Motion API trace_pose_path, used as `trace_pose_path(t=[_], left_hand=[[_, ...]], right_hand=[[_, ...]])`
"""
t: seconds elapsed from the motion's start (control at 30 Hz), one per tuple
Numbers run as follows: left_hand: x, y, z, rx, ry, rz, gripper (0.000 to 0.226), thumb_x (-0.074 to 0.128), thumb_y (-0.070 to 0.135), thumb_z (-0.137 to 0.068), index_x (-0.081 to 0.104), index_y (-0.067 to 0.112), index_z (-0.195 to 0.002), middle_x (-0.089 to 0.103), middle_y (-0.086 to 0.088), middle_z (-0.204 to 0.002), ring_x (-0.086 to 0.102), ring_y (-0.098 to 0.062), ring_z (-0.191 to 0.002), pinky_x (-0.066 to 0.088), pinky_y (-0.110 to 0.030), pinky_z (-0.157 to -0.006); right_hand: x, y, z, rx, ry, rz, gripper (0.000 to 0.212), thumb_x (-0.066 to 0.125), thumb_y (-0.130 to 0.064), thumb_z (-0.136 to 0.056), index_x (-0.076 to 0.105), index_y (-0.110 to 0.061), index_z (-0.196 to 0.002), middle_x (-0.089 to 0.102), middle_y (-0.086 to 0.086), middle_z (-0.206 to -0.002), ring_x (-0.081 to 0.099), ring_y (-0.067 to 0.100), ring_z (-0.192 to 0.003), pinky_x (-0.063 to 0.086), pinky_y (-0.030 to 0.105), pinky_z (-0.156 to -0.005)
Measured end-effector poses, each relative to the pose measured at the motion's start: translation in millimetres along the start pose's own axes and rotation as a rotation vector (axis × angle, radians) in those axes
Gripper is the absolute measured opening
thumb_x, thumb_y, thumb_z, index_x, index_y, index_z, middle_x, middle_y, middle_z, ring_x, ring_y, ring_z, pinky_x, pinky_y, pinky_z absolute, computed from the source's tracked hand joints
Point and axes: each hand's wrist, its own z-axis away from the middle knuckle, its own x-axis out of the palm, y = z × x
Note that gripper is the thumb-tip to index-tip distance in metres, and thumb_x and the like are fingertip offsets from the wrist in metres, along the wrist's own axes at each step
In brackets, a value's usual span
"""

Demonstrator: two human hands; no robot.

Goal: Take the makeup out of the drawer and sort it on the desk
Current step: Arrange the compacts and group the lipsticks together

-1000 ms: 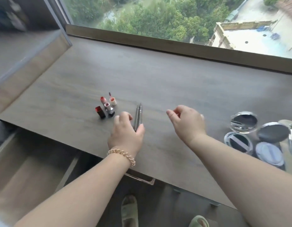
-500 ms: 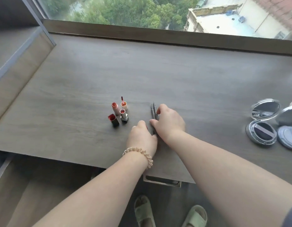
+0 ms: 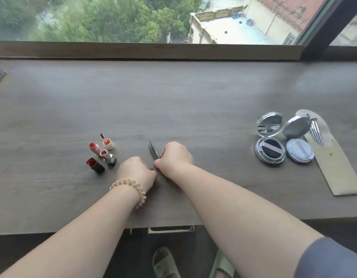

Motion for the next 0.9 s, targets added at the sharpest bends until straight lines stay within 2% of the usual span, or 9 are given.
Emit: trace_pose_path(t=[0.13,0.2,0.33,0.4,0.47,0.53,0.6,0.77,0.9], left_hand=[[2.8,9.4,0.3,0.081,0.023,-0.141,0.014,0.060,0.023,-0.079,0.064,0.011,-0.086,0.067,-0.008,-0.098,0.060,-0.028,-0.097,0.041,-0.027,-0.071],[2.3,16.1,1.8,0.072,0.029,-0.100,0.011,0.061,0.022,-0.079,0.063,0.011,-0.080,0.068,-0.006,-0.095,0.060,-0.027,-0.096,0.041,-0.026,-0.072],[12.3,58.0,10.1,0.003,-0.106,0.412,0.003,0.062,0.013,-0.073,0.065,0.014,-0.071,0.070,-0.004,-0.063,0.067,-0.019,-0.064,0.051,-0.024,-0.056],[27.5,95.3,17.9,0.005,-0.217,0.576,0.004,0.062,0.010,-0.073,0.064,0.013,-0.075,0.068,-0.004,-0.062,0.065,-0.016,-0.053,0.043,-0.018,-0.043],[44.9,128.6,22.9,0.074,-0.258,0.568,0.007,0.061,0.009,-0.073,0.063,0.015,-0.075,0.069,-0.005,-0.066,0.067,-0.019,-0.059,0.047,-0.020,-0.048],[62.5,155.8,25.2,0.139,-0.220,0.489,0.007,0.061,0.013,-0.072,0.064,0.018,-0.076,0.072,-0.006,-0.078,0.069,-0.022,-0.076,0.056,-0.028,-0.069],[77.6,177.5,28.9,0.159,-0.154,0.400,0.009,0.061,0.017,-0.074,0.065,0.019,-0.082,0.071,-0.004,-0.092,0.066,-0.022,-0.090,0.053,-0.031,-0.082],[92.4,196.8,35.5,0.181,-0.061,0.249,0.012,0.060,0.021,-0.077,0.059,0.025,-0.088,0.065,0.001,-0.108,0.058,-0.022,-0.107,0.045,-0.030,-0.091],[103.6,201.1,39.8,0.153,-0.006,0.243,0.011,0.063,0.019,-0.077,0.059,0.023,-0.087,0.065,-0.001,-0.107,0.057,-0.023,-0.106,0.042,-0.027,-0.085]], right_hand=[[-13.3,14.8,2.7,0.029,0.028,-0.033,0.016,0.061,-0.023,-0.079,0.066,-0.018,-0.093,0.067,0.005,-0.102,0.062,0.026,-0.097,0.042,0.026,-0.068],[-31.4,34.2,3.0,0.094,0.101,-0.092,0.018,0.060,-0.026,-0.079,0.066,-0.017,-0.094,0.067,0.005,-0.100,0.062,0.027,-0.095,0.043,0.027,-0.069],[-77.3,97.4,2.4,0.289,0.271,-0.105,0.023,0.059,-0.026,-0.077,0.067,-0.016,-0.096,0.068,0.006,-0.101,0.063,0.028,-0.095,0.045,0.028,-0.070],[-93.7,128.1,6.3,0.349,0.305,-0.054,0.023,0.059,-0.024,-0.076,0.067,-0.014,-0.095,0.068,0.007,-0.101,0.063,0.028,-0.094,0.044,0.027,-0.067],[-101.2,146.1,8.1,0.344,0.303,-0.005,0.022,0.059,-0.022,-0.078,0.066,-0.013,-0.097,0.068,0.007,-0.102,0.062,0.027,-0.094,0.042,0.027,-0.066],[-106.4,157.4,9.7,0.309,0.299,0.042,0.024,0.060,-0.024,-0.081,0.064,-0.014,-0.103,0.066,0.006,-0.106,0.061,0.027,-0.099,0.041,0.027,-0.068],[-110.3,168.9,11.5,0.271,0.309,0.061,0.026,0.062,-0.028,-0.083,0.061,-0.016,-0.106,0.065,0.005,-0.109,0.060,0.026,-0.103,0.041,0.029,-0.072],[-114.2,184.7,18.6,0.118,0.385,0.141,0.039,0.065,-0.042,-0.082,0.053,-0.019,-0.112,0.064,0.005,-0.109,0.059,0.028,-0.104,0.041,0.032,-0.072],[-114.1,201.0,23.9,-0.031,0.416,0.229,0.034,0.063,-0.041,-0.083,0.055,-0.019,-0.107,0.058,0.003,-0.110,0.057,0.029,-0.104,0.044,0.034,-0.074]])
